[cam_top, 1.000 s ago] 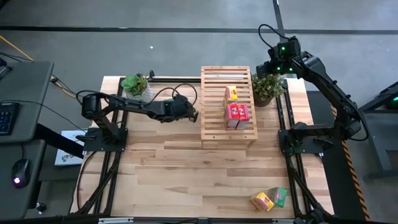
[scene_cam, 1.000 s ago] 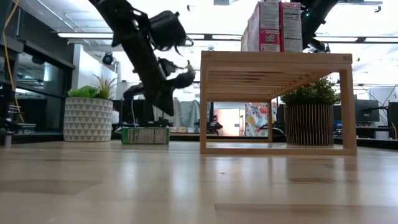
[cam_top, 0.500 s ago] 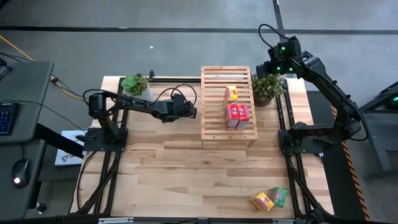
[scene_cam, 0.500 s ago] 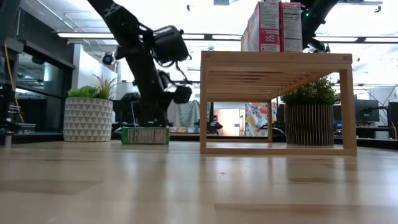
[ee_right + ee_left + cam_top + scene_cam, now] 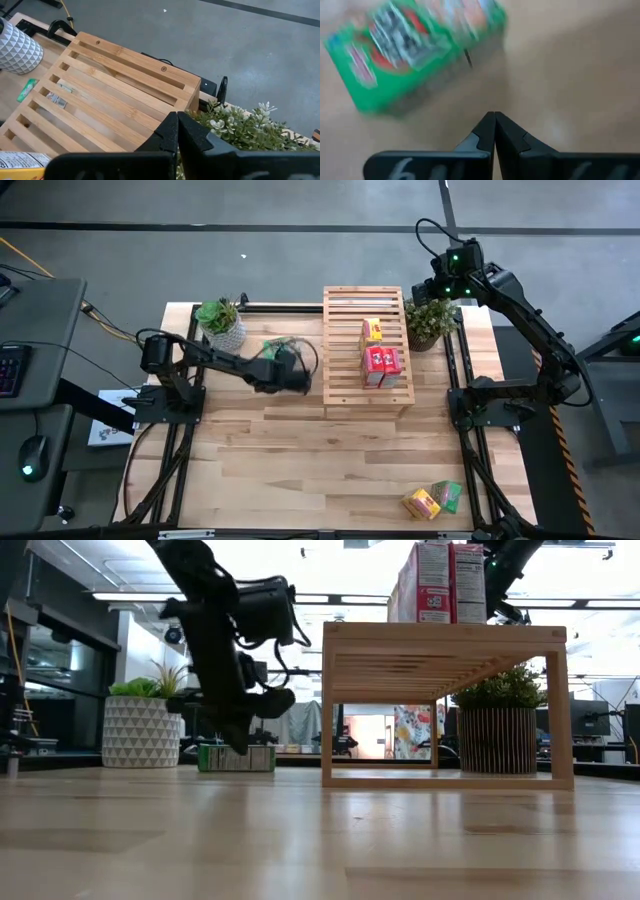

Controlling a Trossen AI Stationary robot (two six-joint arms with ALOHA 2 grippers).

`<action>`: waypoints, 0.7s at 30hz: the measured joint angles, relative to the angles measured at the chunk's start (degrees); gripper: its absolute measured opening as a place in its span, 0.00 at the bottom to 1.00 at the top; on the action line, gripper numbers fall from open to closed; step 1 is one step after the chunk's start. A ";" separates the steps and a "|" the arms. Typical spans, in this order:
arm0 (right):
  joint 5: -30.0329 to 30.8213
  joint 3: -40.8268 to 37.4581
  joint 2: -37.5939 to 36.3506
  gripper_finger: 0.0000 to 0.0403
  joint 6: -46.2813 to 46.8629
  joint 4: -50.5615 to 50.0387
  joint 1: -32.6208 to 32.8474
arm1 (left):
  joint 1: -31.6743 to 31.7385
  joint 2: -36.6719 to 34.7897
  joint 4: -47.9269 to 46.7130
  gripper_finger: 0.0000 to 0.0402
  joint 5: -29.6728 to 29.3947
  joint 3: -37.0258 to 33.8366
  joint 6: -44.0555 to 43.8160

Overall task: Stack cereal on shelf
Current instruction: Put the top green cereal box on the shelf

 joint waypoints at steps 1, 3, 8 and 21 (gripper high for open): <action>0.00 0.00 0.00 0.00 0.02 0.00 0.00 | -1.35 0.02 -1.55 0.00 0.49 0.00 -1.05; 0.02 0.00 0.00 0.00 0.00 0.00 -0.02 | -3.72 -0.35 -4.15 0.00 0.67 -0.10 -4.04; 0.02 0.00 0.00 0.00 0.00 1.36 0.00 | -5.65 -3.98 2.04 0.00 -5.69 0.04 -6.06; -0.22 0.00 0.00 0.00 0.14 1.60 0.00 | 5.20 -0.09 18.40 0.00 -19.45 0.04 1.00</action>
